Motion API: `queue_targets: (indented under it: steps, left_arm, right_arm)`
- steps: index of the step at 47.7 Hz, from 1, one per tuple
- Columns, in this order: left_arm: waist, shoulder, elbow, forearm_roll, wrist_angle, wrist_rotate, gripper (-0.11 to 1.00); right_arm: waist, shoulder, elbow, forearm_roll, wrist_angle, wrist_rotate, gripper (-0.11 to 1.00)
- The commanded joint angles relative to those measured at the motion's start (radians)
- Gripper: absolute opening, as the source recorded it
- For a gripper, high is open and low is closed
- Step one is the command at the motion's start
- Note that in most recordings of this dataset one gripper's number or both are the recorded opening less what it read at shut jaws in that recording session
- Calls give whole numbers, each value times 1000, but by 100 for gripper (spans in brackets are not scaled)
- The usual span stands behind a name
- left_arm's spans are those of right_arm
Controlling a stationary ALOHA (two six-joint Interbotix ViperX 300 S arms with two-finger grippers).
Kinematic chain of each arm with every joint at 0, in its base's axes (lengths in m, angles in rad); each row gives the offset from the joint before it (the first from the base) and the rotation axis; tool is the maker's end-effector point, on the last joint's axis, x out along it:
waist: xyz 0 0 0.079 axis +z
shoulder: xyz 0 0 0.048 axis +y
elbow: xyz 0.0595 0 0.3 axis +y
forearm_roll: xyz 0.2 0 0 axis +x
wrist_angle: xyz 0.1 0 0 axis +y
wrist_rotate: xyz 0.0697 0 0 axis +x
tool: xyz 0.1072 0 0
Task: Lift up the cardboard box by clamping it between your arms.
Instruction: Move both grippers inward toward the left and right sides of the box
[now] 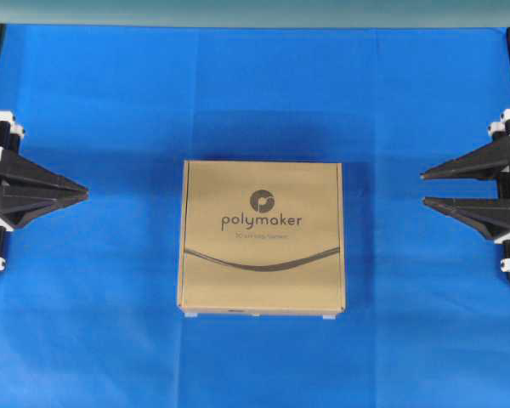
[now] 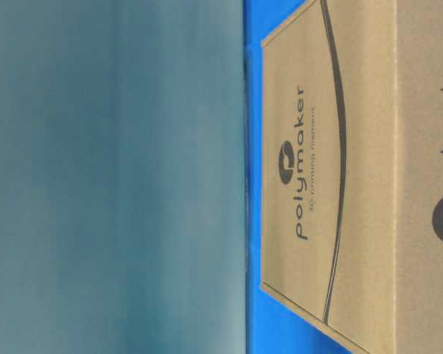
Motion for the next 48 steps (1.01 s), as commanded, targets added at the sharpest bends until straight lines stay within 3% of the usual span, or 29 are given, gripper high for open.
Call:
queue_targets:
  steps: [1,4,8,12,21,35,48]
  left_arm:
    - [-6,52,-17,12,5,-35,5]
    - [-3,86,-23,14,15,-57,7]
    - [0,133,-38,14,25,-74,0]
    - [0,167,-55,14,48,-78,0]
    - [2,236,-98,15,158,-74,0]
    - [5,304,-132,15,301,-78,0]
    - [8,394,-169,17,388,-77,4]
  right_arm:
    - [-5,14,-8,8,3,-3,14]
    - [-5,23,-11,32,80,3,16]
    - [-6,37,-40,55,244,15,7]
    - [-8,44,-71,55,382,23,1]
    - [-23,101,-118,54,621,23,1]
    - [-25,239,-144,41,727,21,3]
    - [-25,354,-173,26,741,17,9]
